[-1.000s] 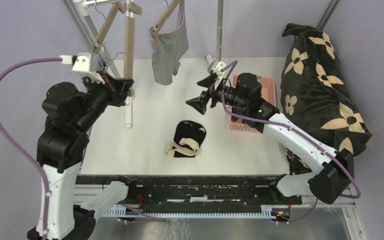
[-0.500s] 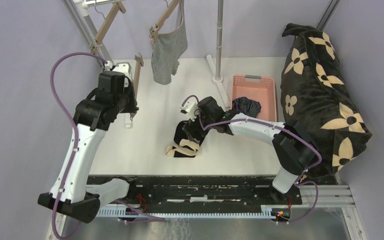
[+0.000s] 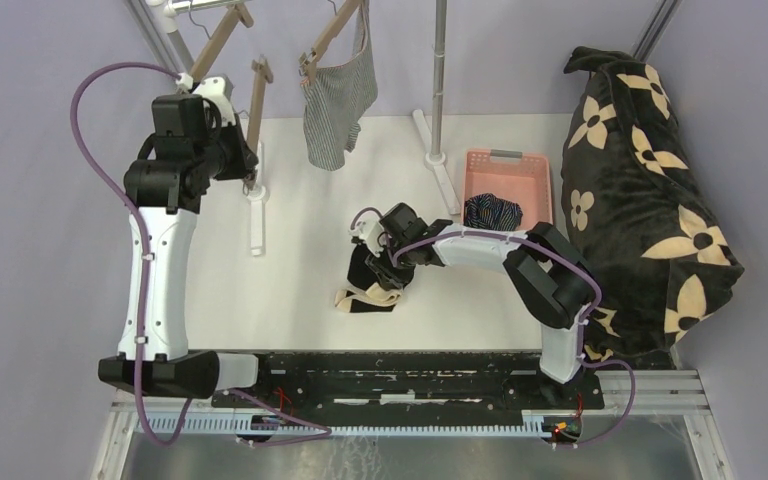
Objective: Remove the underwear clipped to the hanger
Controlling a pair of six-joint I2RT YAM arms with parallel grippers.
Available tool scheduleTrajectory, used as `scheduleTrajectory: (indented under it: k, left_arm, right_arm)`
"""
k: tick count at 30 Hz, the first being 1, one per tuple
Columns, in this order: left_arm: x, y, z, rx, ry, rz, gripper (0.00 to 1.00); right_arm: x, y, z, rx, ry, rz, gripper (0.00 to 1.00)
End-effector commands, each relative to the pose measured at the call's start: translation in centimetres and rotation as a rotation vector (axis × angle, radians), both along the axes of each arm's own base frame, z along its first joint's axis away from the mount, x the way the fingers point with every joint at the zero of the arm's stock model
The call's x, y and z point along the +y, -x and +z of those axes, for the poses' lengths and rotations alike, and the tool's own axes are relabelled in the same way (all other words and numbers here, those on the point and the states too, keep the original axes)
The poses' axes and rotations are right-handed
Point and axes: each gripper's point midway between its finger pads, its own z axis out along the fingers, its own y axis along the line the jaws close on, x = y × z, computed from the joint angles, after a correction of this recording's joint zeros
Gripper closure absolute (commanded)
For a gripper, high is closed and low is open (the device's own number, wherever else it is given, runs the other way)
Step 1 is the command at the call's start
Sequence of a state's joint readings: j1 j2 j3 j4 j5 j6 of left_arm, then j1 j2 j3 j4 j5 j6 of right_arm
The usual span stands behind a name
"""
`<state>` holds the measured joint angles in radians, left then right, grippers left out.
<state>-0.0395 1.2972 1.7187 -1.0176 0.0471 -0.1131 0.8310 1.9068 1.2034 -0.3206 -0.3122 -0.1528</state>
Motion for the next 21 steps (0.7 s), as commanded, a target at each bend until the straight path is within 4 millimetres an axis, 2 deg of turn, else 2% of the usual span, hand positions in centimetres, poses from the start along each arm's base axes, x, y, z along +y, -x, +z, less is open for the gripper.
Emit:
scheduleTrajectory:
  k: [1, 3, 6, 10, 14, 18, 21]
  left_arm:
    - [-3.1, -2.3, 6.3, -0.217, 0.034, -0.205, 0.97]
    - [-3.6, -2.8, 8.3, -0.268, 0.035, -0.235, 0.97]
    - [-3.3, -3.5, 10.7, -0.32, 0.004, -0.239, 0.97]
    - [-3.2, -5.0, 12.7, -0.365, -0.022, -0.247, 0.97]
    - [-3.1, -7.6, 11.0, -0.315, -0.018, -0.253, 0.97]
    - [-2.9, -9.7, 9.3, -0.281, -0.014, -0.25, 0.97]
    - [-2.6, -10.8, 9.0, -0.283, -0.021, -0.243, 0.97]
  right_arm:
    - [-0.8, -0.4, -0.6, -0.011, 0.07, -0.017, 0.75]
    - [-0.7, -1.3, 0.4, -0.054, 0.064, -0.035, 0.98]
    - [-0.5, -2.9, 2.6, -0.14, 0.041, -0.086, 0.99]
    - [-0.9, -5.7, 7.6, -0.287, 0.0, -0.187, 0.99]
    - [-1.8, -7.8, 12.6, -0.375, -0.063, -0.253, 0.99]
    - [-3.2, -8.9, 15.3, -0.431, -0.074, -0.297, 0.99]
    - [-4.4, -9.7, 17.2, -0.487, -0.08, -0.343, 0.99]
